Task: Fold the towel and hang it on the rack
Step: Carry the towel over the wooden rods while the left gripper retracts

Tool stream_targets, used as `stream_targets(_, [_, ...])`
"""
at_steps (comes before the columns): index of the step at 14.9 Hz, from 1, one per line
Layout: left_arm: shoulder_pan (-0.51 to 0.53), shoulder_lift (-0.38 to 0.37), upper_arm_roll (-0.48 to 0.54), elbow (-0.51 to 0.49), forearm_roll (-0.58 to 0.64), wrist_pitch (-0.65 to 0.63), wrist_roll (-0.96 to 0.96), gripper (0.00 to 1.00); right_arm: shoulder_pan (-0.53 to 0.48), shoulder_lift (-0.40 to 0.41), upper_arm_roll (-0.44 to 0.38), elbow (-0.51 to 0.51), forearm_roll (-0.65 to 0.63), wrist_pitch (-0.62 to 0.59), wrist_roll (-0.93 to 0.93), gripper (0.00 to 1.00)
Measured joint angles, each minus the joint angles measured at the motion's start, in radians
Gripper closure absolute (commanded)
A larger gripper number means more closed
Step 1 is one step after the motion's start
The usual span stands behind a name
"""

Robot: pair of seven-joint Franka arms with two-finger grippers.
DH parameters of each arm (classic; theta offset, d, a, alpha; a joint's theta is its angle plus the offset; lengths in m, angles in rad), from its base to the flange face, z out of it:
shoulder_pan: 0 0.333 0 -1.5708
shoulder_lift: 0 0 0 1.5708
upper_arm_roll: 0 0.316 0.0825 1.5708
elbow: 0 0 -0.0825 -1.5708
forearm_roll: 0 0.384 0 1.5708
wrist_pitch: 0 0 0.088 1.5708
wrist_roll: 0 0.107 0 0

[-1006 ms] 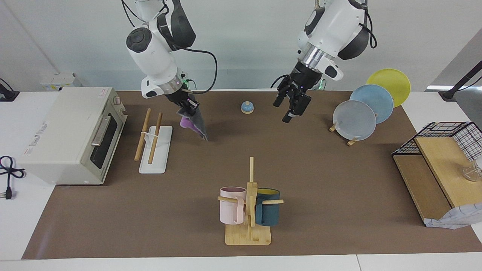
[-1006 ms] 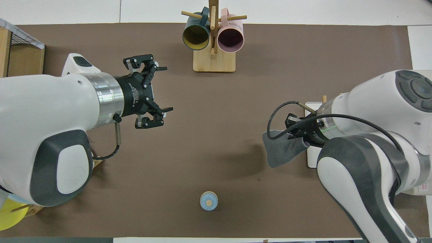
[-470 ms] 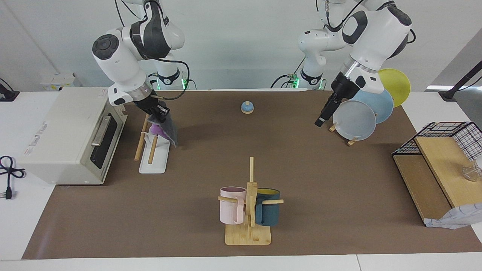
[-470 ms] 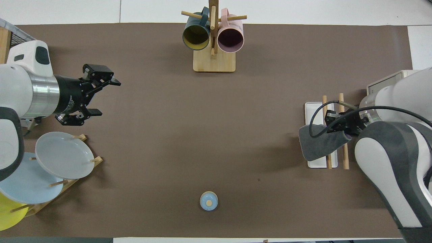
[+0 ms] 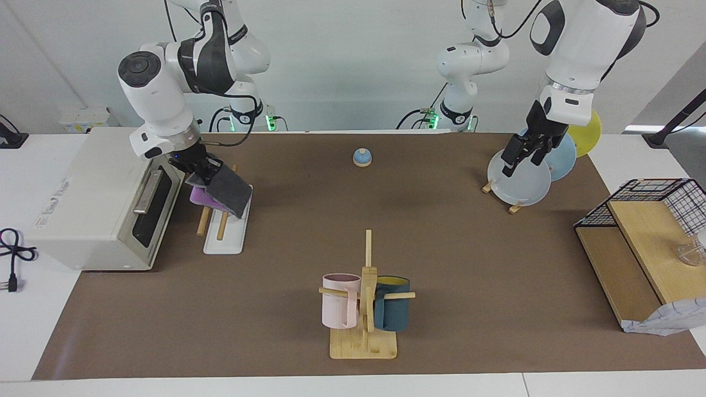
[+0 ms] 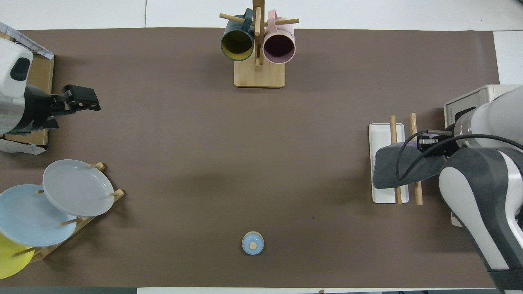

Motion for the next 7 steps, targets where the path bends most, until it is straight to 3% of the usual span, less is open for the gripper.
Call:
stream_targets(5, [0.0, 0.063, -0.002, 0.149, 0.061, -0.205, 0.208, 0.0, -0.051, -0.003, 0.0, -0.029, -0.014, 0.0, -0.134, 0.96])
stream_targets(6, [0.0, 0.075, -0.004, 0.178, 0.062, -0.251, 0.232, 0.0, -0.059, -0.006, 0.0, -0.036, -0.014, 0.0, -0.152, 0.72])
stream_targets(7, [-0.001, 0.085, -0.006, 0.197, 0.062, -0.287, 0.248, 0.0, -0.063, -0.009, 0.0, -0.041, -0.014, 0.0, -0.161, 0.4])
